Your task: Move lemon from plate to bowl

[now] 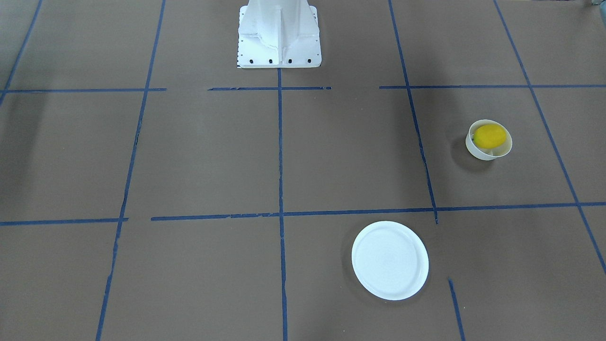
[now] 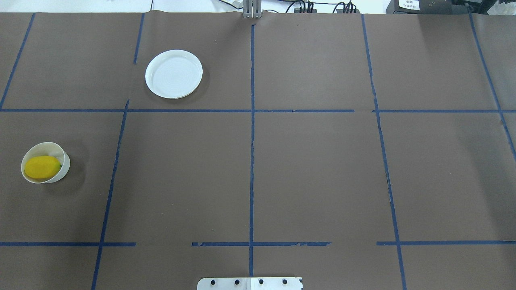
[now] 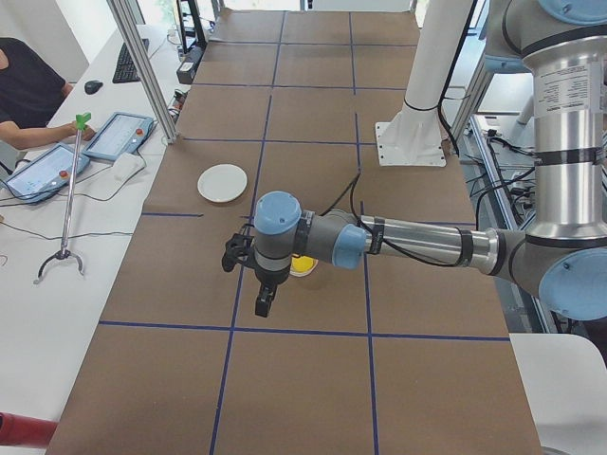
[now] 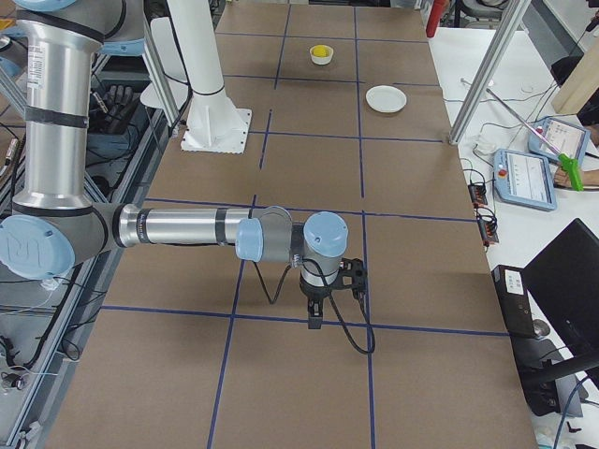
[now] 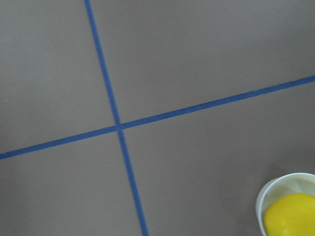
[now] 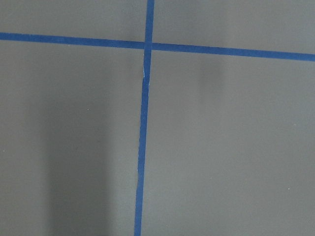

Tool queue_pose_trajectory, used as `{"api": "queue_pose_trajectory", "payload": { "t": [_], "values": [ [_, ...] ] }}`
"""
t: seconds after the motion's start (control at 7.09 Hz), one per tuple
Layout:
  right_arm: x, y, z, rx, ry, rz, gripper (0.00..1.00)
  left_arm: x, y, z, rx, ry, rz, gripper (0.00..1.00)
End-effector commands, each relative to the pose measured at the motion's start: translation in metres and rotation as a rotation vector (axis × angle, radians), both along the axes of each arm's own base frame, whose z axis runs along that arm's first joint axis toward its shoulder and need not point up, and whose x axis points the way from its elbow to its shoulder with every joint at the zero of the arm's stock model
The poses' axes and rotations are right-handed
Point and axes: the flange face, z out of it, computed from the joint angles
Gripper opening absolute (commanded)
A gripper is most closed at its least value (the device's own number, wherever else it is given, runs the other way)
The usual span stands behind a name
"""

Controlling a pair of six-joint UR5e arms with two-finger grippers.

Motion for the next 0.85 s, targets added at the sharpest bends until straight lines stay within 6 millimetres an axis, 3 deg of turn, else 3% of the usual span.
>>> {"api": "queue_pose_trajectory", "payload": {
  "t": [0.0, 0.28, 0.71],
  "values": [
    [0.000, 0.000, 0.000, 0.000, -0.001, 0.000, 1.00, -0.037, 0.027, 0.051, -0.111, 0.004, 0.009, 1.00],
    [0.000, 0.000, 0.000, 0.000, -0.001, 0.000, 1.00, -0.038, 0.032, 0.054, -0.131, 0.018, -0.004, 1.00],
    [0.000, 0.000, 0.000, 0.000, 0.001, 0.000, 1.00, -0.039, 0.021, 0.031, -0.141, 0.023, -0.074, 1.00]
  ]
}}
